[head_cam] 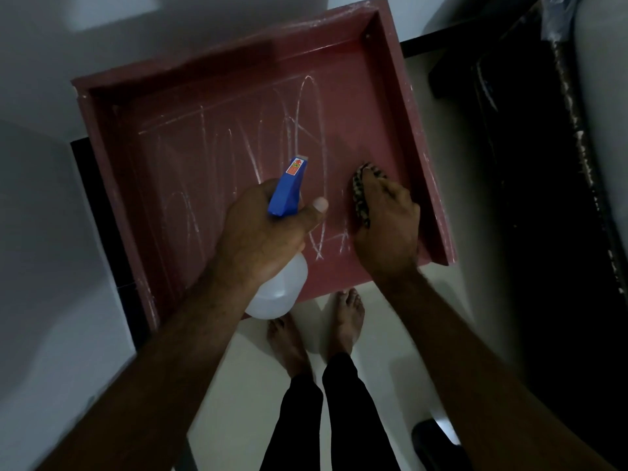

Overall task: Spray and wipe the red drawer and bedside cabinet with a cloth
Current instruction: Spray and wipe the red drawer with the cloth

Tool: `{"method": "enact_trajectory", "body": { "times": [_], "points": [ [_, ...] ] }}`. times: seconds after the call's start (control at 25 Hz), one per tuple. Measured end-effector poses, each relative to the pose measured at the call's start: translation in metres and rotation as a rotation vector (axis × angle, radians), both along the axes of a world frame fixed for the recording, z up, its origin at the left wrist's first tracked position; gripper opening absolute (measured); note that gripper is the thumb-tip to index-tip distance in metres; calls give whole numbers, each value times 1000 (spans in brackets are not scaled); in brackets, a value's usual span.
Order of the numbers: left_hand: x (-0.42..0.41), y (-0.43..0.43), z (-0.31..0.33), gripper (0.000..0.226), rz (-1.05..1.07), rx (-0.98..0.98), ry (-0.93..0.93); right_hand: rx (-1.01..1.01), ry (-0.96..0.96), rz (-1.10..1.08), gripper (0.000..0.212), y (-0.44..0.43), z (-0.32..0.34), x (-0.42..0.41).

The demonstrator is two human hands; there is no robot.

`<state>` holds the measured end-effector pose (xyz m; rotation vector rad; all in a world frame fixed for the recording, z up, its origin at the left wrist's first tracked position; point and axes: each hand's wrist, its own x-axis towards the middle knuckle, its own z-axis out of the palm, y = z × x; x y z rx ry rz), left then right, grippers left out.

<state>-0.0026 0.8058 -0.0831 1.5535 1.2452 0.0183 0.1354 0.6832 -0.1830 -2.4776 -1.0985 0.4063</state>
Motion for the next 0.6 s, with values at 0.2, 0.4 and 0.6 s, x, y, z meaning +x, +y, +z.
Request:
{"method": "enact_trajectory", "body": {
  "times": [0.2,0.4,0.6],
  "points": [
    [-1,-7,3,45,0,3,-13,-26,27,104,77,-18,1,12],
    [-6,-10,4,47,-37,24,-5,-6,42,-58,76,-20,1,-17],
    [-10,-13,3,46,-32,18,1,-56,32,130,86,-40,-1,-1]
  ]
}}
